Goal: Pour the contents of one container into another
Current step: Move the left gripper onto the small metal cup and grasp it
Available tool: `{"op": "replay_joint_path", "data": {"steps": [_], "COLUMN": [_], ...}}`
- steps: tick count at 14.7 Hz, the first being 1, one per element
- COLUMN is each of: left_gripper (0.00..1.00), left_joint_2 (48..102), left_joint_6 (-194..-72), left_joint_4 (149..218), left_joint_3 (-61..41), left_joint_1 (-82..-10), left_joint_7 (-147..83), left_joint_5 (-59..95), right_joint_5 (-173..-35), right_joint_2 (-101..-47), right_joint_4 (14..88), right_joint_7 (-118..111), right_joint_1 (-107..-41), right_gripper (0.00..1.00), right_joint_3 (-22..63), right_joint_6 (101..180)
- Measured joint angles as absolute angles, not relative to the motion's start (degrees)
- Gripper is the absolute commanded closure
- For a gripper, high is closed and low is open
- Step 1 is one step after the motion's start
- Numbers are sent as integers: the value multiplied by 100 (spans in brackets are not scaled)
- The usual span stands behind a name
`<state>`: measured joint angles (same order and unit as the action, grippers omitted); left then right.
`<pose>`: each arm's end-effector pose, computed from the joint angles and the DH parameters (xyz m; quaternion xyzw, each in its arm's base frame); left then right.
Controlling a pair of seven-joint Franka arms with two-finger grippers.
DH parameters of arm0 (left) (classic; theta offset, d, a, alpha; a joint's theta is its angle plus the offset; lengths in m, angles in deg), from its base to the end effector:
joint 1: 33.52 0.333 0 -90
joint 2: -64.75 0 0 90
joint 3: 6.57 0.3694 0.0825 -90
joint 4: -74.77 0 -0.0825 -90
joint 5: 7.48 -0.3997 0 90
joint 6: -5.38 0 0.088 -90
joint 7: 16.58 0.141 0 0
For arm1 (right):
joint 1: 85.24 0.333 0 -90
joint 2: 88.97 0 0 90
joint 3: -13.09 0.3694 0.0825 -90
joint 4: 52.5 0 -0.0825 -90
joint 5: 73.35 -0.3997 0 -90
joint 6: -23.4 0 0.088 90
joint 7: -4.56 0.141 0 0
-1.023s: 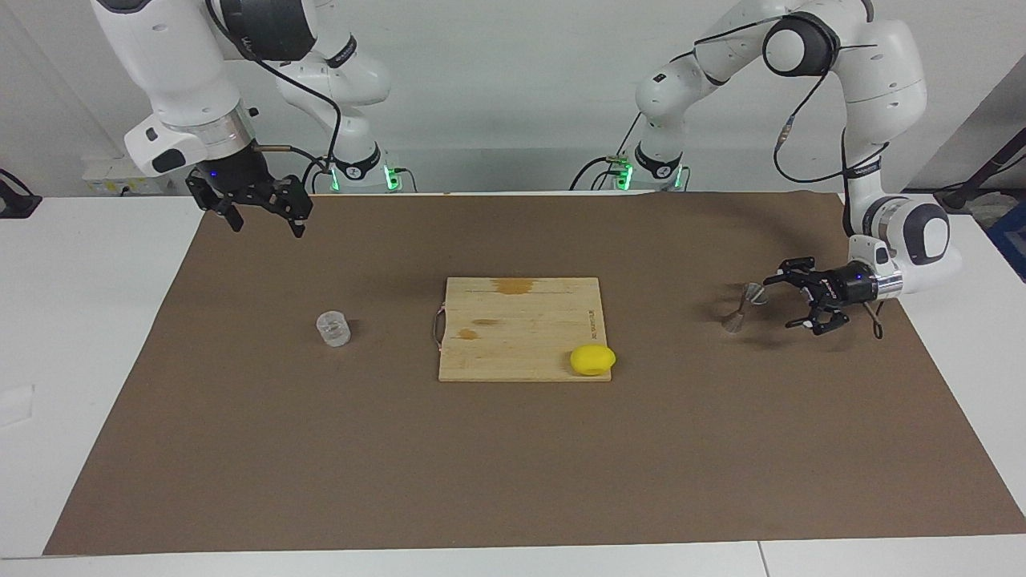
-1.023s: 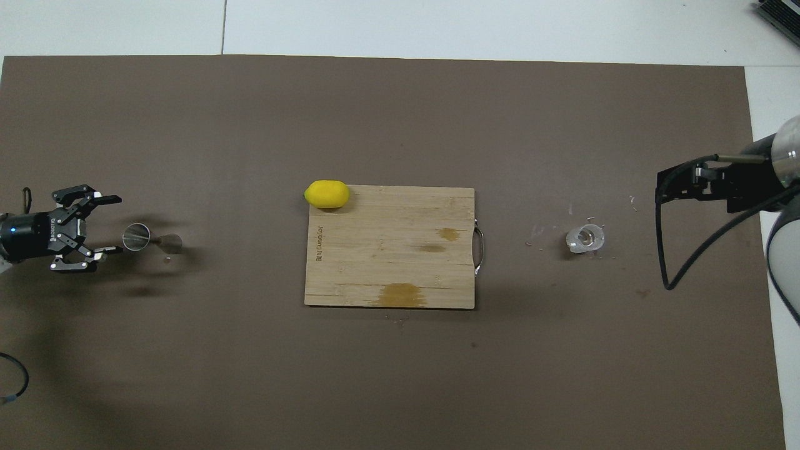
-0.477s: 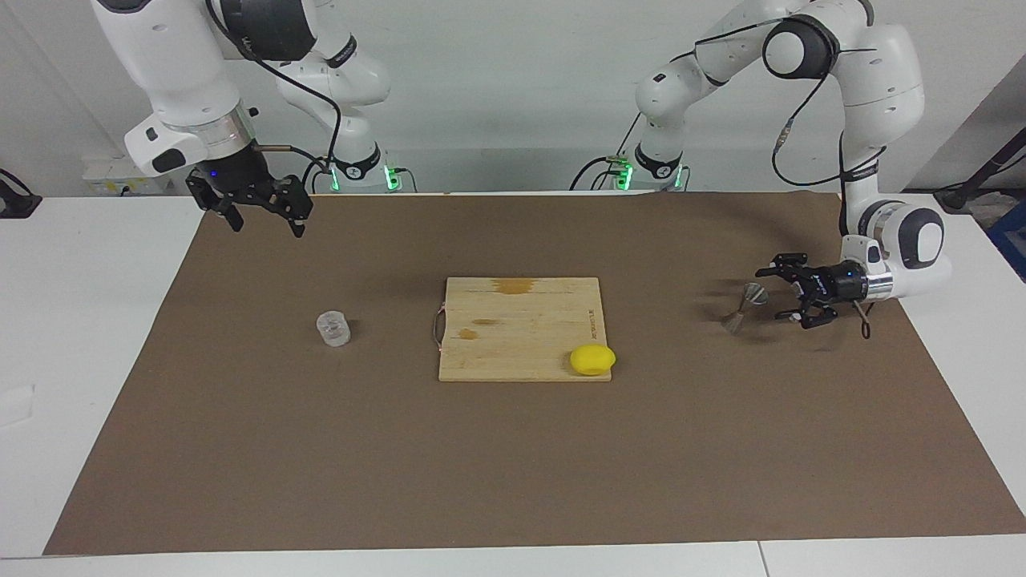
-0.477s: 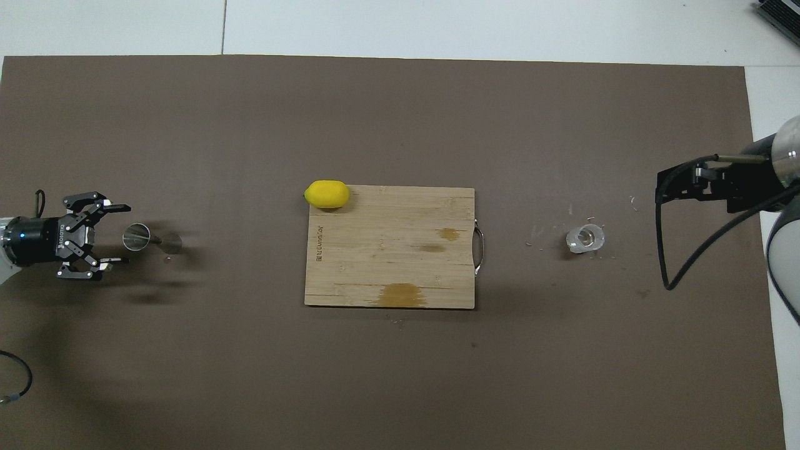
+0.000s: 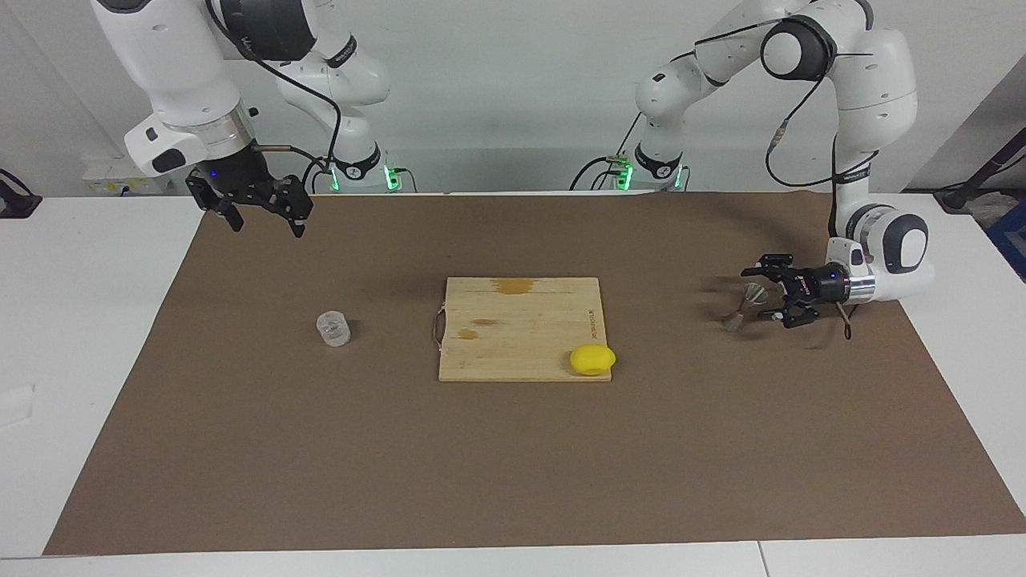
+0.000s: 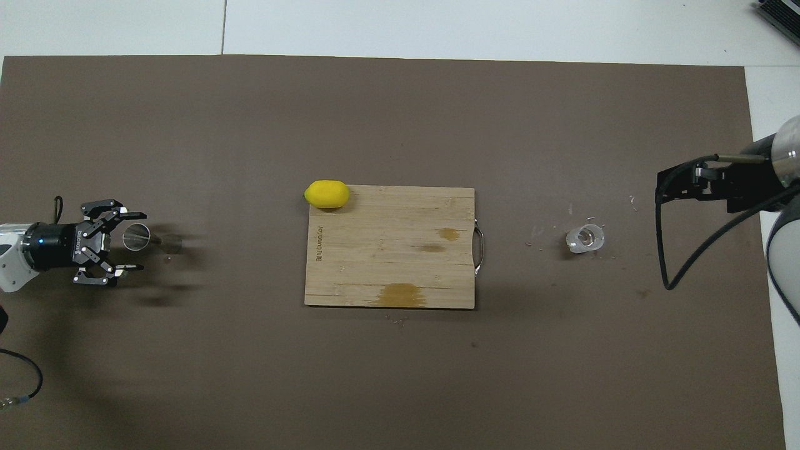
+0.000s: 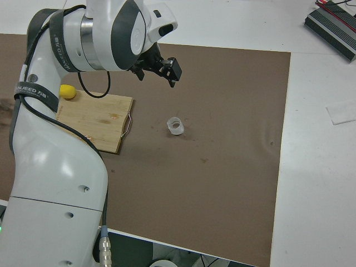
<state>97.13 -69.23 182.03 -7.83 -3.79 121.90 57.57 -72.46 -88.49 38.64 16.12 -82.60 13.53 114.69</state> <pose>0.5686 0.1454 0.2718 0.5344 -0.4898 0.4639 0.5092 0.5739 0.0287 0.6314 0.9972 -0.0737 -0.0019 0.0080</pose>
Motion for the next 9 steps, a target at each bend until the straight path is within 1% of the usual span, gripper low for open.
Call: {"op": "replay_joint_path", "data": {"steps": [4, 5, 7, 8, 9], "left_gripper": [1, 3, 21, 27, 37], "left_joint_2": [9713, 9713, 9713, 9713, 9713], "left_joint_6": [-6924, -6924, -6924, -6924, -6924], "left_joint_4": [18202, 18201, 18196, 18195, 18195], "left_joint_3": [-783, -783, -783, -782, -781], "left_joint_1": [-391, -392, -392, -392, -392], "left_joint_7": [12196, 12198, 12198, 12198, 12198], "left_joint_5": [5814, 5816, 5818, 5818, 5818], "right_joint_5": [-7246, -7246, -7246, -7246, -7246], "right_joint_2": [-8849, -8849, -8849, -8849, -8849], "right_joint_4": [3864, 3864, 3864, 3864, 3864], "right_joint_7": [1612, 1611, 1612, 1612, 1612], "right_joint_1": [-8260, -8260, -8260, -8260, -8260], "right_gripper": [0, 0, 0, 0, 0], "right_joint_3": [1353, 1353, 1353, 1353, 1353], "right_joint_6": [11469, 11469, 11469, 11469, 11469]}}
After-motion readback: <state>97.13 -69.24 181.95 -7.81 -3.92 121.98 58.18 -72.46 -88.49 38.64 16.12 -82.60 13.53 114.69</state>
